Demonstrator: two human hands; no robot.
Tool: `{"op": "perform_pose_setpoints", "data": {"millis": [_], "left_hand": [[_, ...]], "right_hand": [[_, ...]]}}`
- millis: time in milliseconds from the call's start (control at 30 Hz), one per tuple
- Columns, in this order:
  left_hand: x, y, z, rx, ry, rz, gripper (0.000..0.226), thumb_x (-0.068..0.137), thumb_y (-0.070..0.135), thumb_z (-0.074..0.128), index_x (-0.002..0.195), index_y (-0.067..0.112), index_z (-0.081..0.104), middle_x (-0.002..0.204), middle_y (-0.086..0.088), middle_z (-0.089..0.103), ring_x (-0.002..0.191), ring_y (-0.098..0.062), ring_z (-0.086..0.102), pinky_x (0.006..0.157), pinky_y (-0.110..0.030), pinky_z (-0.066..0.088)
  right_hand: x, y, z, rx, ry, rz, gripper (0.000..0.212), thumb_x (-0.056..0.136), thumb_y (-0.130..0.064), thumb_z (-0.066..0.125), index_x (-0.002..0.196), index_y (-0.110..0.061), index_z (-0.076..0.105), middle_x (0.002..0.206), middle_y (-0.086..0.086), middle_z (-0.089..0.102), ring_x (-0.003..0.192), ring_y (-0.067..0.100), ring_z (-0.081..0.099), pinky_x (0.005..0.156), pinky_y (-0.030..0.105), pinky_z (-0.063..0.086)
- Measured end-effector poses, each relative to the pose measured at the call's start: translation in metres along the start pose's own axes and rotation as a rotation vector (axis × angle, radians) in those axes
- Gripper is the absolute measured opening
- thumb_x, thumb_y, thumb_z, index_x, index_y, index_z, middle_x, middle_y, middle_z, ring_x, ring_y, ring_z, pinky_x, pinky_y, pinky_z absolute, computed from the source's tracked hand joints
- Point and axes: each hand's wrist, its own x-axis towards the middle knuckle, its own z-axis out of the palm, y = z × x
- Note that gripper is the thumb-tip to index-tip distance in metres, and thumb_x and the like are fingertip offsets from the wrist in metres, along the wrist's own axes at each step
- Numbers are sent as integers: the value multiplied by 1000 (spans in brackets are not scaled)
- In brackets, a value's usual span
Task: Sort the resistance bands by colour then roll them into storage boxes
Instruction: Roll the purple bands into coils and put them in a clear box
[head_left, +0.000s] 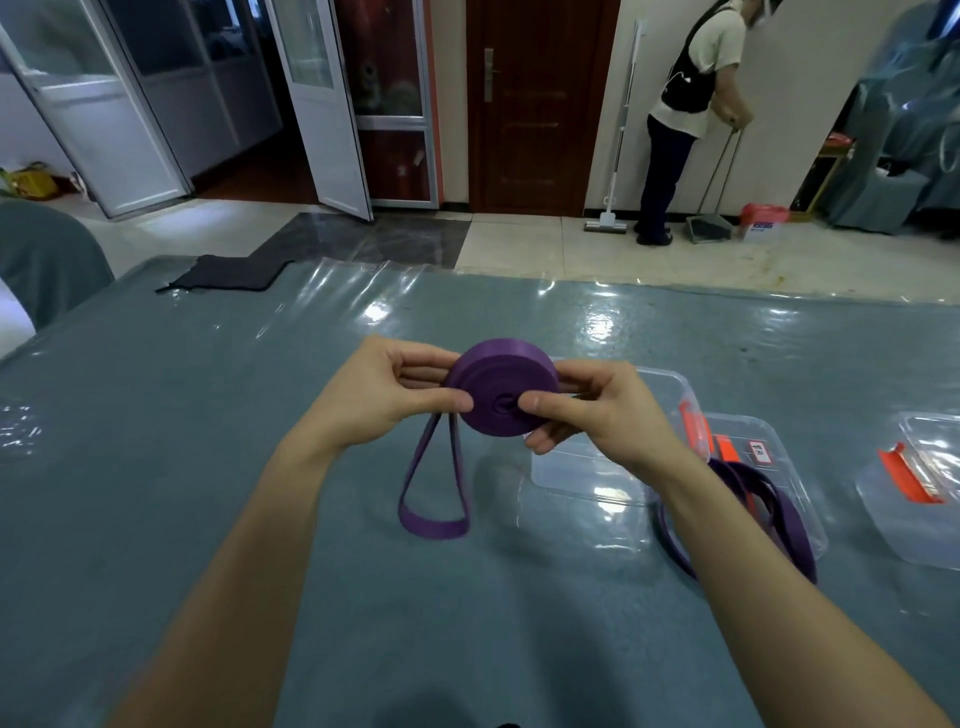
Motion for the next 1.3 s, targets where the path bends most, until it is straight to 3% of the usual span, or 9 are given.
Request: {"op": "perform_pose_setpoints", "data": {"millis": [133,367,467,567,667,767,900,1133,1300], "left_hand": [[0,-4,5,-98,52,-20,44,68,17,92,111,16,82,103,-6,84,101,-22,81,98,-36,64],[3,12,0,143,-40,-13,32,76,10,95,106,14,84,94,0,85,90,-18,83,89,-32,66],[8,10,-3,275,-98,-24,31,76,13,97,105,16,85,92,3,84,89,-15,82,91,-37,66],[18,9,0,551,-173,3,23,78,18,96,99,23,87,82,11,82,81,-4,80,85,-40,67],[25,12,-1,652,-216,-7,21,77,25,95,95,26,86,79,13,81,78,-2,79,83,-40,66],[27,14,-6,658,-247,-31,21,77,25,95,95,25,86,79,12,82,79,-4,79,84,-42,66],[28,19,-5,698,-283,-20,20,77,27,95,94,27,85,78,12,81,78,-4,79,83,-42,66],[30,24,0,738,-321,43,21,77,31,95,95,27,86,78,14,80,75,-1,77,80,-41,65],[15,6,-9,311,-155,-46,40,73,23,98,110,17,84,95,4,84,93,-13,82,93,-35,64]], "right_hand": [[-5,18,14,143,59,11,31,87,-12,80,114,2,76,97,24,79,66,36,76,67,39,66],[-5,29,10,122,10,32,33,88,-8,81,120,-1,75,102,21,80,75,41,78,75,40,67],[-2,23,6,-187,-112,54,41,87,-23,88,125,-15,74,111,7,80,78,37,80,71,43,67],[5,7,7,-628,-104,-2,47,82,-50,89,123,-34,74,115,-15,77,64,19,78,56,26,58],[13,-2,12,-767,-86,-124,23,92,-43,82,109,-29,78,93,-24,74,55,11,73,53,12,44],[16,-3,17,-900,-116,-164,25,97,-48,75,110,-28,73,75,-37,66,56,5,72,58,14,47],[19,-2,24,-909,-192,-141,31,92,-54,78,106,-27,73,80,-18,73,53,4,71,64,33,61],[26,-5,25,-967,-250,-129,29,87,-51,84,92,-26,71,73,-7,75,53,8,72,61,38,63],[21,-3,7,-579,-155,-35,28,83,-39,92,99,-19,79,86,5,78,60,27,77,63,47,66]]}}
